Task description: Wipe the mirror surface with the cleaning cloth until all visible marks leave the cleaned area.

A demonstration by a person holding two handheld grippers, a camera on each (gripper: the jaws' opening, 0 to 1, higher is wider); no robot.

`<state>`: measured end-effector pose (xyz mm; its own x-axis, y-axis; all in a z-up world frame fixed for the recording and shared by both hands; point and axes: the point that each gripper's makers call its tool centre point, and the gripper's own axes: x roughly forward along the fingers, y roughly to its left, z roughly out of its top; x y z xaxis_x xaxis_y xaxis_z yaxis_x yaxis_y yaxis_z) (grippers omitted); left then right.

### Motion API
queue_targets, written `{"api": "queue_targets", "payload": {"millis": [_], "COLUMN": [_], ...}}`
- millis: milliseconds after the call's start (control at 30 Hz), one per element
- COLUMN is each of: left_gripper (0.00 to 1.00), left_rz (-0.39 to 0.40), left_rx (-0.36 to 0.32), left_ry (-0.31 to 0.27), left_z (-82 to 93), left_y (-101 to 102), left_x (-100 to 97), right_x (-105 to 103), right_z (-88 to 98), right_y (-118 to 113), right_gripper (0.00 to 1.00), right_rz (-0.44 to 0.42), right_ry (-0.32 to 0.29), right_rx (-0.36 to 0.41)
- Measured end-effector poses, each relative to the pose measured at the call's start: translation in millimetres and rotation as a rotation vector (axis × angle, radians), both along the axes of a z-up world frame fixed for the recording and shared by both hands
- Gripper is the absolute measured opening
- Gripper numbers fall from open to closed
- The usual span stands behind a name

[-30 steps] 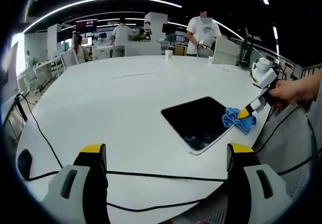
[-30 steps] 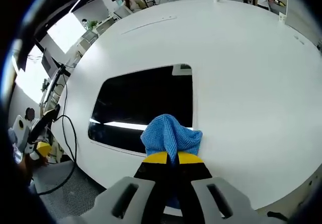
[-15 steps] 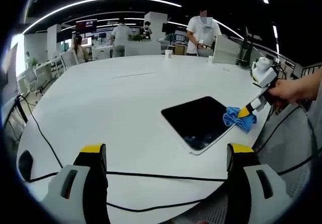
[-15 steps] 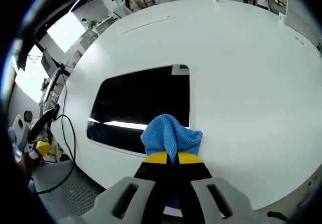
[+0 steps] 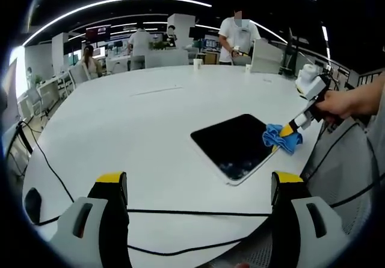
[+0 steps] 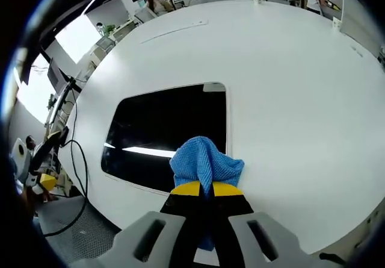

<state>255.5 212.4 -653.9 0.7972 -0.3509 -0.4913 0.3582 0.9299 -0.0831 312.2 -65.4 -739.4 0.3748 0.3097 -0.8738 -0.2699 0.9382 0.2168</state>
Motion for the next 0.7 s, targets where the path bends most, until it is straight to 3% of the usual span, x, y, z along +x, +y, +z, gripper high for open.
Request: {"api": "queue_targets", "payload": {"millis": [700], "left_gripper": [0.99], "left_rz": [0.024], "left_rx": [-0.009], "left_ry": [0.017], "left_z": [-6.8], "left_y": [2], "left_x": [-1.5], "right_x": [33], "right_z": [0.2], "right_y": [5], "right_gripper": [0.00], "right_rz": [0.043], "right_ry": [-0.031], "right_rx": [-0.018]}}
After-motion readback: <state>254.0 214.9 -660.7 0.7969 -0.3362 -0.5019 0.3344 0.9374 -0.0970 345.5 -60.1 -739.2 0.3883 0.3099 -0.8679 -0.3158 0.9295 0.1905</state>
